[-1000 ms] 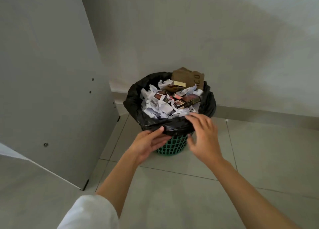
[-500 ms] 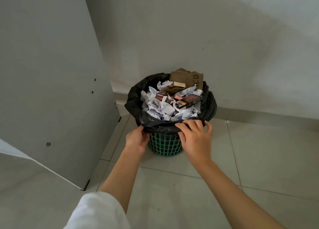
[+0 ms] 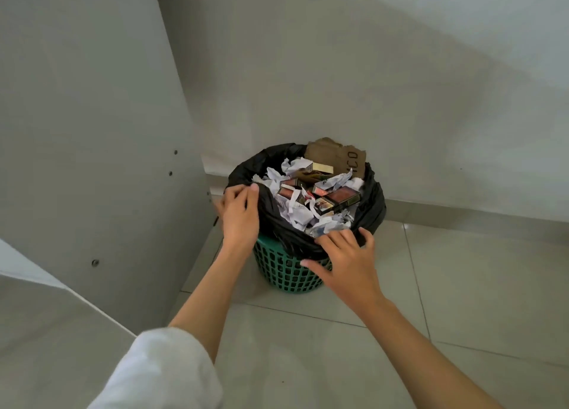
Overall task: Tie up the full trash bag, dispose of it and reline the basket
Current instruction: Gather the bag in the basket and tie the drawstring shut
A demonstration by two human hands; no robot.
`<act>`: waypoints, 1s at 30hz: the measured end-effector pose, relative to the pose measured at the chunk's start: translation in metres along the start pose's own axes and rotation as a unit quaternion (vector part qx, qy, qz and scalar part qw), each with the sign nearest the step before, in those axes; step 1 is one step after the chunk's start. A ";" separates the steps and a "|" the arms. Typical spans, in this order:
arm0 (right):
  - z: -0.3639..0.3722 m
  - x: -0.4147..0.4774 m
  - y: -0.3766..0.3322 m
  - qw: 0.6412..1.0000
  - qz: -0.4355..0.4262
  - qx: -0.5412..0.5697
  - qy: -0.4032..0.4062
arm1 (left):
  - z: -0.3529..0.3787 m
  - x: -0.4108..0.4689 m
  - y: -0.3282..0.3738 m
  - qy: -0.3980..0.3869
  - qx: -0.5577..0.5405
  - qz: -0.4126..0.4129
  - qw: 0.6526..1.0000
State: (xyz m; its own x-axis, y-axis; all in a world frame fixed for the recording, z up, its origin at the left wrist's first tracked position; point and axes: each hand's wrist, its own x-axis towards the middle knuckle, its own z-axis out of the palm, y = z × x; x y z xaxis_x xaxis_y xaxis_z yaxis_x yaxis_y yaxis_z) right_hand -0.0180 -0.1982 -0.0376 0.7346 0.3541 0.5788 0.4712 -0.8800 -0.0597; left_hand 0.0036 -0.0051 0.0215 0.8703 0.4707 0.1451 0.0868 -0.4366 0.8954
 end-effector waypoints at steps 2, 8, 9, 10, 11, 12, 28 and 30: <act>-0.003 -0.004 0.016 1.000 -0.024 -0.001 0.008 | -0.001 0.003 -0.011 -0.053 0.109 0.062 0.991; -0.011 -0.009 0.055 0.998 0.055 -0.001 -0.002 | -0.016 -0.006 -0.043 -0.153 0.202 0.286 0.924; -0.012 -0.010 0.057 0.997 0.082 0.008 -0.002 | -0.012 -0.010 -0.043 -0.161 0.198 0.299 0.919; -0.014 -0.010 0.055 0.995 0.099 0.017 0.002 | -0.007 -0.015 -0.042 -0.162 0.191 0.305 0.919; -0.015 -0.011 0.050 0.995 0.098 0.025 0.008 | 0.000 -0.019 -0.040 -0.155 0.175 0.302 0.924; -0.016 -0.012 0.042 0.997 0.078 0.027 0.014 | 0.006 -0.024 -0.037 -0.141 0.151 0.293 0.933; 0.018 -0.009 -0.006 0.992 0.012 -0.053 0.111 | 0.014 -0.026 -0.048 -0.106 -0.451 -0.441 0.768; 0.019 -0.012 -0.005 0.992 0.016 -0.056 0.115 | 0.013 -0.019 -0.049 -0.103 -0.476 -0.441 0.754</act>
State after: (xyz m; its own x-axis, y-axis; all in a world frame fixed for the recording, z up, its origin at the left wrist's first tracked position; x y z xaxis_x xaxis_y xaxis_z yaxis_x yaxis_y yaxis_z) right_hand -0.0199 -0.1917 -0.0594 0.6114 0.2559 0.7488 0.3838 -0.9234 0.0023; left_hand -0.0113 -0.0028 -0.0304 0.7429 0.0840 -0.6641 0.3737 0.7710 0.5156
